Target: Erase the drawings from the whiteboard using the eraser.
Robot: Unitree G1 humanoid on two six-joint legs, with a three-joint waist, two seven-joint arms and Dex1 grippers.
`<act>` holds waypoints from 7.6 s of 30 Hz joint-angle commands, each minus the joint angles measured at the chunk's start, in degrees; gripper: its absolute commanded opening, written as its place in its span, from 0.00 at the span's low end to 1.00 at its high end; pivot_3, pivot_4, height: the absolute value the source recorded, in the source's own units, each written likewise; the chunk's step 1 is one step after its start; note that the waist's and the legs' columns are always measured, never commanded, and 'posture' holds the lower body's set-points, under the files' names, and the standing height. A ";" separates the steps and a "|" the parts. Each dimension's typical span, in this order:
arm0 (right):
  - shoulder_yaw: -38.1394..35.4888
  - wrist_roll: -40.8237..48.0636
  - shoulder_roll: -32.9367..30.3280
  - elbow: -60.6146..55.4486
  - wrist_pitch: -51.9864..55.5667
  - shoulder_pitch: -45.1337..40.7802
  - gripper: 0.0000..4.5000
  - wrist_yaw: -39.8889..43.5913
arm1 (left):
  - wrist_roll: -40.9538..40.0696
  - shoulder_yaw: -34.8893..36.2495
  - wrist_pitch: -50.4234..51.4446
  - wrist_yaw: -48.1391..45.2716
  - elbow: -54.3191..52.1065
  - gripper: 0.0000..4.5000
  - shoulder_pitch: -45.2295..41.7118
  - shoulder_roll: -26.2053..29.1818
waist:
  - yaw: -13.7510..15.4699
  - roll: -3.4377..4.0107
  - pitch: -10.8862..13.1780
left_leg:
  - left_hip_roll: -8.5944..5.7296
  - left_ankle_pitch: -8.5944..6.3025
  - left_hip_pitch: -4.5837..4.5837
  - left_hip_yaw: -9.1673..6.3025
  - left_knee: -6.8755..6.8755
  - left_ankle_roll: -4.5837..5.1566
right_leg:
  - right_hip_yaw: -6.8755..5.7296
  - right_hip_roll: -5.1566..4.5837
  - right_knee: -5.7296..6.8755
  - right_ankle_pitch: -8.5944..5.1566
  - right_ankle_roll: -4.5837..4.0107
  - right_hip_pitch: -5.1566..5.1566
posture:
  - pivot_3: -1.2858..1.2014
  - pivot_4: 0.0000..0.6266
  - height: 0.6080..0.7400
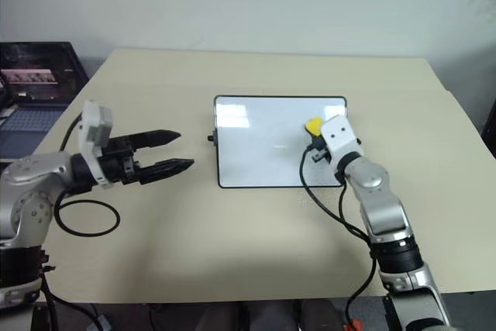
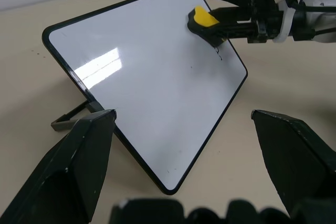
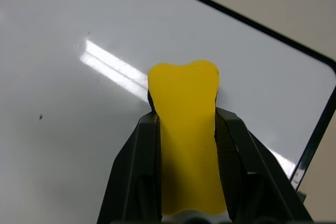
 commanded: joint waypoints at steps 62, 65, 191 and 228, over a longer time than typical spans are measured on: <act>7.35 5.60 -10.81 -5.49 11.73 12.28 0.23 15.62 | 0.39 0.25 -0.24 0.11 -0.81 1.00 -1.53 0.14 | -0.20 -0.06 -0.03 | 0.03 0.07 0.39 0.31 -0.07 0.13 | 0.29 -0.01 -0.09 0.08 0.20 0.16 | 0.52 0.24 1.00; 7.57 5.46 -11.45 -5.98 11.93 12.44 0.23 16.21 | 0.37 0.25 -0.22 0.12 -0.81 1.00 -1.46 0.13 | -0.19 -0.07 -0.03 | 0.02 0.07 0.38 0.32 -0.05 0.13 | 0.30 -0.02 -0.11 0.07 0.19 0.17 | 0.52 0.24 1.00; -25.77 17.84 -2.03 24.23 -14.98 -1.98 0.99 -2.01 | 13.48 11.82 -22.46 34.35 15.24 1.00 -2.20 -14.15 | 0.06 0.23 0.26 | -0.03 0.02 -0.37 0.31 -0.21 0.14 | 0.24 -0.07 -0.79 0.51 0.28 -0.13 | 0.52 0.24 1.00; -22.37 16.23 4.44 26.52 -28.81 1.50 0.99 -5.84 | 19.45 10.52 -36.97 44.87 23.75 1.00 0.13 -23.57 | 0.07 0.25 0.19 | -0.07 0.03 -0.15 0.36 0.13 0.14 | 0.34 -0.09 -0.26 0.63 0.41 -0.05 | 0.52 0.24 1.00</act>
